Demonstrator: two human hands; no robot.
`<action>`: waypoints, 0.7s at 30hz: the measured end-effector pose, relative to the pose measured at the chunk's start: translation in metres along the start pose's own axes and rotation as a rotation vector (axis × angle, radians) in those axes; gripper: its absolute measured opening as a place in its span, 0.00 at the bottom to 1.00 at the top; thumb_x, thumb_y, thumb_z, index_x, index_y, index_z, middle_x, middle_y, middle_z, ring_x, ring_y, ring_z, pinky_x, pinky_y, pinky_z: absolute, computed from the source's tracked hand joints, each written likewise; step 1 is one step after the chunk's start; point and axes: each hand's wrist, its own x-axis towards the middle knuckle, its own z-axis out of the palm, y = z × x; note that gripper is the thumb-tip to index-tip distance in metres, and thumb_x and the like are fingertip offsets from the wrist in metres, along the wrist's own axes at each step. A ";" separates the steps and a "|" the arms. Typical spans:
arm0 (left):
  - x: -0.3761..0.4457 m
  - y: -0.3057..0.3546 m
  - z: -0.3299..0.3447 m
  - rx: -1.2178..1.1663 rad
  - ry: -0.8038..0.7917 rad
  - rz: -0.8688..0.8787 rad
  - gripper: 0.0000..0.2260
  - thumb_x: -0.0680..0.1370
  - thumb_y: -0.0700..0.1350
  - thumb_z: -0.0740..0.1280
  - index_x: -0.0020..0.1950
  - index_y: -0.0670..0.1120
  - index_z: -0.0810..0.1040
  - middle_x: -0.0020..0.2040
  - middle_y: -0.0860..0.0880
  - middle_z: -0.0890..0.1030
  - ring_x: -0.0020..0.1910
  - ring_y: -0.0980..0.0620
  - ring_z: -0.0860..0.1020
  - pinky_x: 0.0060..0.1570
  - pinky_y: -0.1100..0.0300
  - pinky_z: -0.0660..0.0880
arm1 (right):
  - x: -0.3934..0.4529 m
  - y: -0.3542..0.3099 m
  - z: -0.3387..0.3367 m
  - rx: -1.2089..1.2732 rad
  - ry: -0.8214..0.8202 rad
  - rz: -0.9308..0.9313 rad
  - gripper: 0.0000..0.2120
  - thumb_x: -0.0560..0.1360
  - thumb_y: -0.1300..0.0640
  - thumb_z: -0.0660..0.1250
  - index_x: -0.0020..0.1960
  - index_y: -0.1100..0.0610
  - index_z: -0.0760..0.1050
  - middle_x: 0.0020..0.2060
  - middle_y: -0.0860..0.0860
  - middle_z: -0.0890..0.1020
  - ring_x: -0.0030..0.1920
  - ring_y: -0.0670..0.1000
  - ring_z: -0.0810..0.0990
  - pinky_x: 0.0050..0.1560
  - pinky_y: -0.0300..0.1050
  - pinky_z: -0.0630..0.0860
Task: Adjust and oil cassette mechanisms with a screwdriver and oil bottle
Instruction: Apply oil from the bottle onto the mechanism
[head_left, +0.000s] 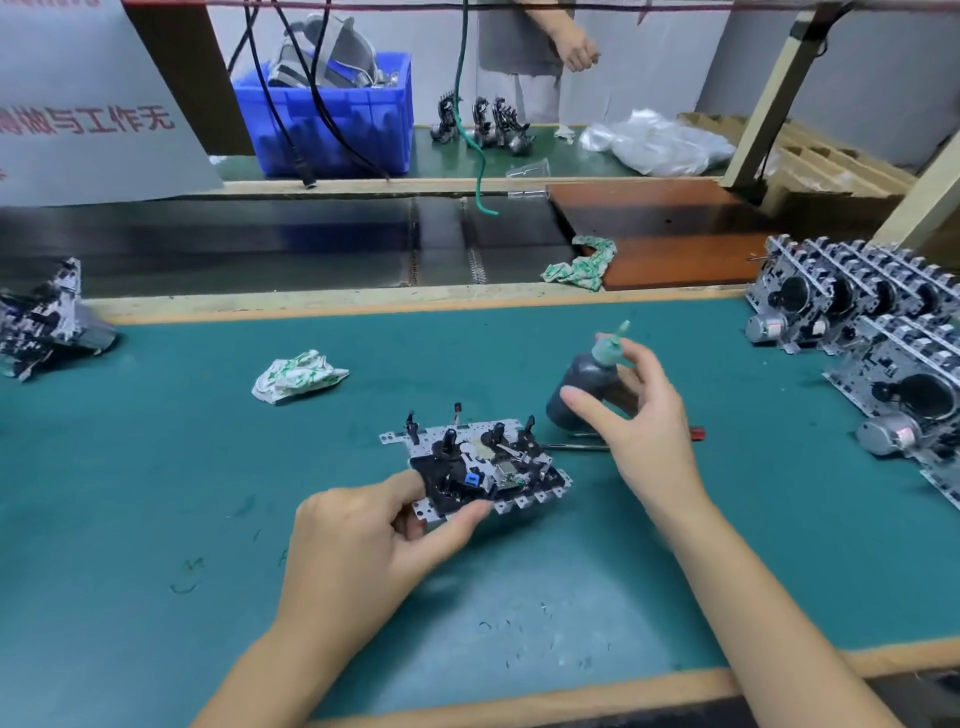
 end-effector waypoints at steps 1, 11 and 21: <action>0.004 0.004 -0.003 0.020 -0.027 0.015 0.29 0.71 0.68 0.59 0.25 0.44 0.73 0.21 0.58 0.56 0.29 0.50 0.65 0.26 0.66 0.64 | 0.004 0.001 -0.003 -0.031 -0.015 -0.006 0.19 0.69 0.61 0.74 0.55 0.45 0.74 0.50 0.45 0.82 0.52 0.45 0.80 0.57 0.42 0.74; 0.051 0.005 0.000 -0.341 -0.357 -0.448 0.32 0.68 0.71 0.61 0.17 0.46 0.63 0.17 0.46 0.72 0.17 0.55 0.69 0.24 0.71 0.65 | 0.029 0.021 -0.001 -0.231 -0.083 0.107 0.20 0.66 0.58 0.77 0.47 0.43 0.69 0.52 0.48 0.82 0.51 0.48 0.80 0.54 0.46 0.76; 0.048 -0.018 0.011 0.116 -0.051 -0.308 0.31 0.66 0.75 0.47 0.29 0.48 0.68 0.24 0.52 0.71 0.27 0.56 0.71 0.29 0.59 0.63 | -0.010 0.000 -0.006 -0.157 -0.103 -0.352 0.11 0.69 0.47 0.68 0.49 0.43 0.71 0.40 0.42 0.77 0.39 0.42 0.74 0.38 0.36 0.70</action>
